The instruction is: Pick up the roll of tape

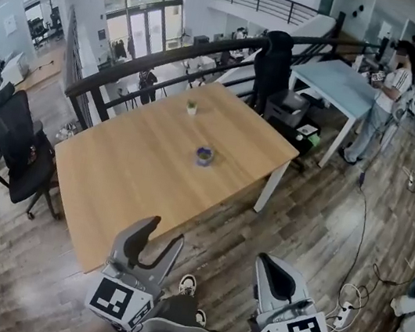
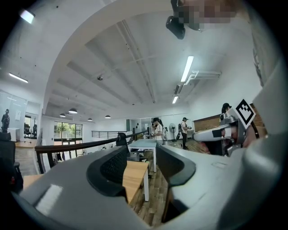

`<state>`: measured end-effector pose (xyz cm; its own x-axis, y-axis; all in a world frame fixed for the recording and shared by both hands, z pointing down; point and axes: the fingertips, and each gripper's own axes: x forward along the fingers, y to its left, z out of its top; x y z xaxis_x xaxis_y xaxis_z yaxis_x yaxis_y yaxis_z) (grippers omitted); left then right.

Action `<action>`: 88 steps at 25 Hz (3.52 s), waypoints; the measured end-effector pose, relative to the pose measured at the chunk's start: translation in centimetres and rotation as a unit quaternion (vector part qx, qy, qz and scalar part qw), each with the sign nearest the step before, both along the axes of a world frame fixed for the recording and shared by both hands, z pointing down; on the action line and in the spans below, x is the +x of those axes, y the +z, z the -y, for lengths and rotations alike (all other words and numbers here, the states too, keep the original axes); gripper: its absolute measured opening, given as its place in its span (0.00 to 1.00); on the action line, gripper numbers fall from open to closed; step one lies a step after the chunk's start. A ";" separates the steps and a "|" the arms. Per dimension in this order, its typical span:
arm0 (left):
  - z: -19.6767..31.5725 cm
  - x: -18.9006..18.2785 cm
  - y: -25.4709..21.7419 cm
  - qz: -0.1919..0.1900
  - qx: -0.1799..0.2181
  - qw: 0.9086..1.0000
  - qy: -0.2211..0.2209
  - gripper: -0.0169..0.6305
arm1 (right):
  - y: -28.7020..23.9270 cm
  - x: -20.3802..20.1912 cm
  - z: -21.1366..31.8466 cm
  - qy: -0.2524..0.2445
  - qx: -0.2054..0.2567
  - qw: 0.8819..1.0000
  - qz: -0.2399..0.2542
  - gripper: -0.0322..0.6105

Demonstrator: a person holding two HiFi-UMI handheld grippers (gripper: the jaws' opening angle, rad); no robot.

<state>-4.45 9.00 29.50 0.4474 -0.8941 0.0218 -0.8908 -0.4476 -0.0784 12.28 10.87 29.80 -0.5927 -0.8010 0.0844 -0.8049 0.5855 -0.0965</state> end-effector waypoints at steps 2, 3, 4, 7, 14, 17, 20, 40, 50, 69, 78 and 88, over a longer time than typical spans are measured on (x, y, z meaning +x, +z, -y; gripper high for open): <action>1.1 0.3 0.2 0.001 -0.002 1.000 -0.001 0.35 | 0.3 0.3 1.1 -0.001 -0.002 1.000 -0.003 0.07; 1.7 0.4 0.4 0.002 -0.003 1.000 -0.001 0.34 | 0.4 0.3 1.7 -0.002 -0.003 1.000 -0.005 0.07; 2.4 0.5 0.5 0.002 -0.003 1.000 0.000 0.35 | 0.5 0.3 2.3 -0.003 -0.003 1.000 -0.006 0.07; 4.8 0.6 0.5 0.002 -0.001 1.000 0.002 0.34 | 0.8 0.2 4.5 -0.006 -0.006 1.000 -0.012 0.07; 11.7 0.5 1.4 0.004 -0.011 1.000 0.003 0.34 | 1.7 0.2 11.5 -0.003 -0.017 1.000 -0.021 0.07; 15.3 -0.1 1.6 0.004 -0.019 1.000 0.007 0.35 | 1.7 -0.4 15.3 0.000 -0.023 0.999 -0.023 0.07; 19.0 -0.4 2.2 0.010 -0.030 0.999 0.019 0.34 | 1.7 -1.0 19.3 0.004 -0.026 0.999 -0.023 0.07; 37.5 -6.5 3.9 0.002 -0.059 0.998 0.021 0.34 | 1.0 -5.9 39.6 0.024 -0.025 0.998 -0.052 0.07; 40.3 -7.6 4.2 -0.004 -0.063 0.998 -0.003 0.34 | 2.5 -6.7 42.1 -0.002 -0.040 0.997 -0.070 0.07; 46.7 -6.8 17.9 0.079 -0.192 0.978 -0.036 0.35 | 14.0 -7.5 49.4 -0.053 -0.137 0.982 -0.114 0.07; 49.6 -7.0 26.2 0.090 -0.265 0.959 -0.045 0.35 | 19.1 -8.9 51.4 -0.085 -0.177 0.972 -0.125 0.07; 51.8 -7.0 35.6 0.112 -0.341 0.933 -0.041 0.35 | 24.3 -9.1 52.2 -0.107 -0.219 0.960 -0.138 0.07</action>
